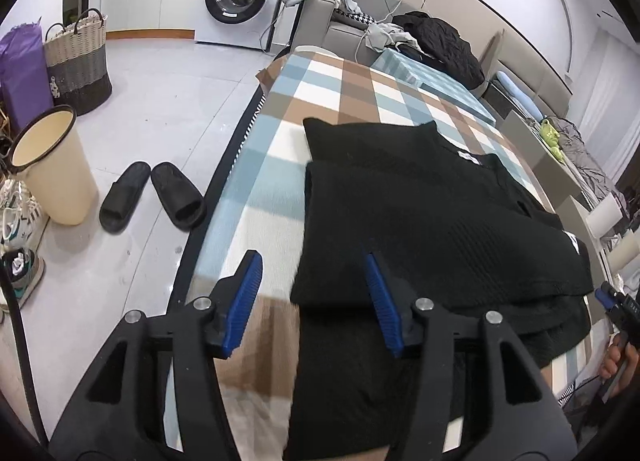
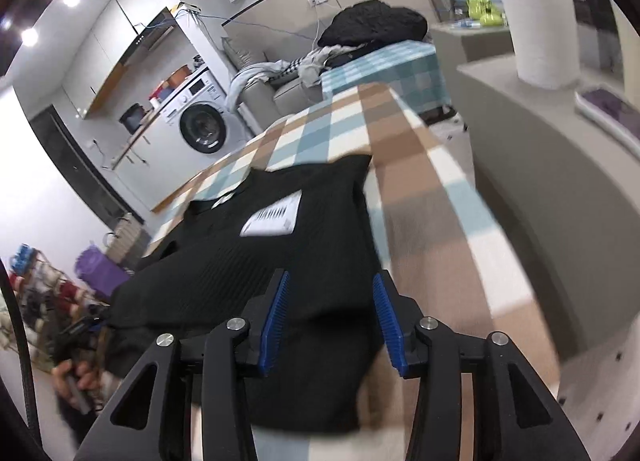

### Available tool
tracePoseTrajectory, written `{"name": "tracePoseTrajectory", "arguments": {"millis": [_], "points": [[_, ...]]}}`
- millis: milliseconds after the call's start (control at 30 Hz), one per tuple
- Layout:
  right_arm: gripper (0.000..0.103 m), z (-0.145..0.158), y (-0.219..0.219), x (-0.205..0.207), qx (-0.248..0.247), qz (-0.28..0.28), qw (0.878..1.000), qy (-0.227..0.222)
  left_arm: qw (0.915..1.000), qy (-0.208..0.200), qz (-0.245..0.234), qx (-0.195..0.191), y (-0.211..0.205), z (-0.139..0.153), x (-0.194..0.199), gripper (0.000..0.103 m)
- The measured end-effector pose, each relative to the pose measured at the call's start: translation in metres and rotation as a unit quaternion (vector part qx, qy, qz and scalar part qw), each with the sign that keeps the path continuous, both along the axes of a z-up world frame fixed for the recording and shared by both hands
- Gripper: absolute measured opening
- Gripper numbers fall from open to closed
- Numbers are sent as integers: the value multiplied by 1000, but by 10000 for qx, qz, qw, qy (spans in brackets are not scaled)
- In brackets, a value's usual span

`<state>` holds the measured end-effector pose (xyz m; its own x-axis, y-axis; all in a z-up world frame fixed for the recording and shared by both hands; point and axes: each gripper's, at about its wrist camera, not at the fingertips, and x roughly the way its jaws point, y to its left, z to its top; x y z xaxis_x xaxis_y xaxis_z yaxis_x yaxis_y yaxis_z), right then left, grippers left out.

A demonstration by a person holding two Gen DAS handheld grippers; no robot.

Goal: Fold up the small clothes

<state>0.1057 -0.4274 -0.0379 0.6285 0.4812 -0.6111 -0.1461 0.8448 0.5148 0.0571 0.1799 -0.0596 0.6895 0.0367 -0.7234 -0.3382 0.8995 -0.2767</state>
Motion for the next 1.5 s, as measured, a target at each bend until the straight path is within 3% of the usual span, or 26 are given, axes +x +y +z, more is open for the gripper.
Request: {"name": "tracePoseTrajectory", "arguments": {"millis": [100, 233, 367, 500, 600, 733, 900, 933, 967, 1067, 1167, 1333, 1500], "points": [[47, -11, 1, -12, 441, 244, 9984, 261, 10000, 49, -75, 1, -10, 0, -10, 55], [47, -20, 16, -15, 634, 432, 9965, 337, 9997, 0, -250, -33, -26, 1, -19, 60], [47, -20, 36, -15, 271, 609, 9974, 284, 9987, 205, -385, 277, -41, -5, -20, 63], [47, -16, 48, -28, -420, 683, 9968, 72, 9969, 455, -291, 568, -42, -13, -27, 63], [47, -16, 41, -43, -675, 540, 9962, 35, 9966, 572, -310, 502, -37, -20, -38, 65], [48, -23, 28, -49, -738, 373, 9965, 140, 9963, 604, -391, 468, -36, -24, -48, 66], [47, -30, 32, -49, -552, 554, 9969, 91, 9953, 630, -580, 458, -40, -24, -53, 66], [44, -30, 35, -49, -609, 567, 9965, 67, 9950, 627, -625, 463, -42, -24, -53, 66], [30, -30, 39, -49, -695, 588, 9958, 31, 9947, 626, -668, 474, -44, -24, -53, 66], [14, -26, 47, -54, -876, 696, 9933, -273, 9934, 650, -744, 586, -49, -25, -52, 66], [10, -14, 42, -62, -1009, 624, 9909, -638, 9928, 661, -748, 669, -51, -25, -52, 66], [10, -29, 25, -50, -1095, 291, 9933, -205, 9915, 657, -784, 807, -52, -27, -48, 66], [14, -29, 26, -50, -1120, 319, 9930, -179, 9934, 568, -715, 699, -48, -27, -46, 64]]}}
